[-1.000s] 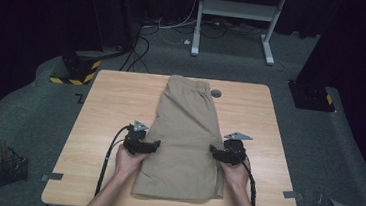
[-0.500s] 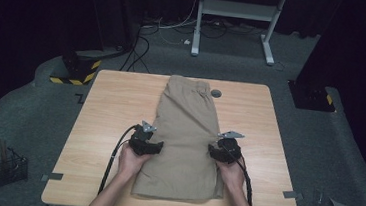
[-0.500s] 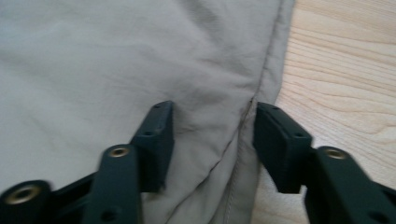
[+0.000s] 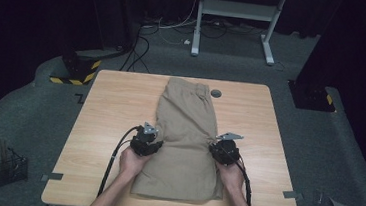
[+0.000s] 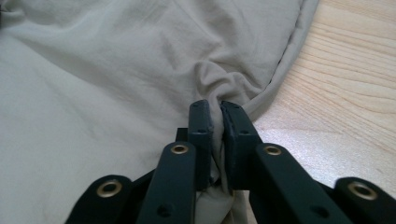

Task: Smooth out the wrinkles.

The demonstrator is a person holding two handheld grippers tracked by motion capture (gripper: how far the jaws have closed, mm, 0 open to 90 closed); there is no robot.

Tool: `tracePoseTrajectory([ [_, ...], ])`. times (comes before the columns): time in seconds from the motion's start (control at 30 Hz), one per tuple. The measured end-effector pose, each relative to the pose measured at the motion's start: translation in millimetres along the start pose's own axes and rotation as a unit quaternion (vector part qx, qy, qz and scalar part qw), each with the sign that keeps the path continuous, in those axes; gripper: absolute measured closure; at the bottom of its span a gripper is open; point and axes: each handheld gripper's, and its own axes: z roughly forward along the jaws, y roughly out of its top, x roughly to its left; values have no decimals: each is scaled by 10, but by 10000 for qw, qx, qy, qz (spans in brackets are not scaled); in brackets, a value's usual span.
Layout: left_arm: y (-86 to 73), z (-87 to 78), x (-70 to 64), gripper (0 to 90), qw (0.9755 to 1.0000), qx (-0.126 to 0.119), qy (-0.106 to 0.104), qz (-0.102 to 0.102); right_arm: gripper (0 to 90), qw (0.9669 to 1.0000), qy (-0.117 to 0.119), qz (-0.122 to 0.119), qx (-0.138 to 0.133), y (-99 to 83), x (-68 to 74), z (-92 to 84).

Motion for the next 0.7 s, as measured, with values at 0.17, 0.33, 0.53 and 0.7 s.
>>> tracePoseTrajectory([
  [0.17,-13,-4,66,792,9997,-40,-224,-88,862,9999,98,46,-28,-8,-23,-1],
  [0.33,-18,-41,130,819,9987,-85,-447,-237,871,9998,156,19,-130,-17,-28,-40],
  [0.53,5,-172,145,827,9976,-229,-620,-227,873,9991,231,-97,-349,19,-8,-193],
  [0.7,-1,-195,189,829,9970,-193,-680,-303,874,9985,274,-191,-434,43,34,-244],
])
